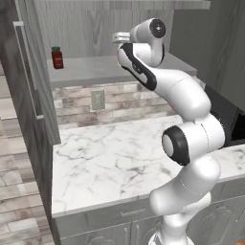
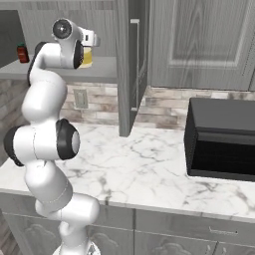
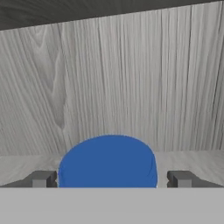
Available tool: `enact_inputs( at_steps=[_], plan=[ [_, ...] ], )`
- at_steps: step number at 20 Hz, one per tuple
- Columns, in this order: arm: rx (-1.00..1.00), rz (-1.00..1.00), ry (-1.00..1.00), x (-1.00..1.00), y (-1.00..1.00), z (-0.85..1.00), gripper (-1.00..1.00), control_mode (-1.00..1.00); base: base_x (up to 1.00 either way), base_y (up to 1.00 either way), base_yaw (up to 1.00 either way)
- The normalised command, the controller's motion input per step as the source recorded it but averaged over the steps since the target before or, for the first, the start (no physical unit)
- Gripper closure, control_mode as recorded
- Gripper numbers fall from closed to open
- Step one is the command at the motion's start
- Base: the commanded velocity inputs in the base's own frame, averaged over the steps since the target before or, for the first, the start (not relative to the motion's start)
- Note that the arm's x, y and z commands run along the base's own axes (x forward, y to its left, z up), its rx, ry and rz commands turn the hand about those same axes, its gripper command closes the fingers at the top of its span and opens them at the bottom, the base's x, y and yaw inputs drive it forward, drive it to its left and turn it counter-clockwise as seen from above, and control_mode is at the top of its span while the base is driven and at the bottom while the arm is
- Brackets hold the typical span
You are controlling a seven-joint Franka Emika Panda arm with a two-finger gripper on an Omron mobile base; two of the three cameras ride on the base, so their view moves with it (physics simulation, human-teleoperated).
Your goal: Collect the paprika, mayonnaise, and shaker from the cabinet and place them next to the stove.
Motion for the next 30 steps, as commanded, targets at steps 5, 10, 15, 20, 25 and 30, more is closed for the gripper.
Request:
enact_inputs(
  at_steps=[5, 10, 15, 20, 25, 30],
  plan=[
    [0.0, 0.05, 0.0, 0.14, 0.0, 0.0, -1.0, -1.0, 0.0, 0.0, 0.0],
    [0.0, 0.05, 0.0, 0.09, 0.0, -0.04, 1.0, -1.0, 0.0, 0.0, 0.0],
    [0.0, 0.02, 0.0, 0.03, 0.0, -0.03, 1.0, -1.0, 0.0, 0.0, 0.0],
    [0.0, 0.0, 0.0, 0.0, 0.0, 0.0, 1.0, -1.0, 0.0, 0.0, 0.0],
    [0.0, 0.0, 0.0, 0.0, -0.01, -0.05, 1.0, -1.0, 0.0, 0.0, 0.0],
    [0.0, 0.0, -0.02, -0.05, -0.04, -0.19, 1.0, -1.0, 0.0, 0.0, 0.0]
  ],
)
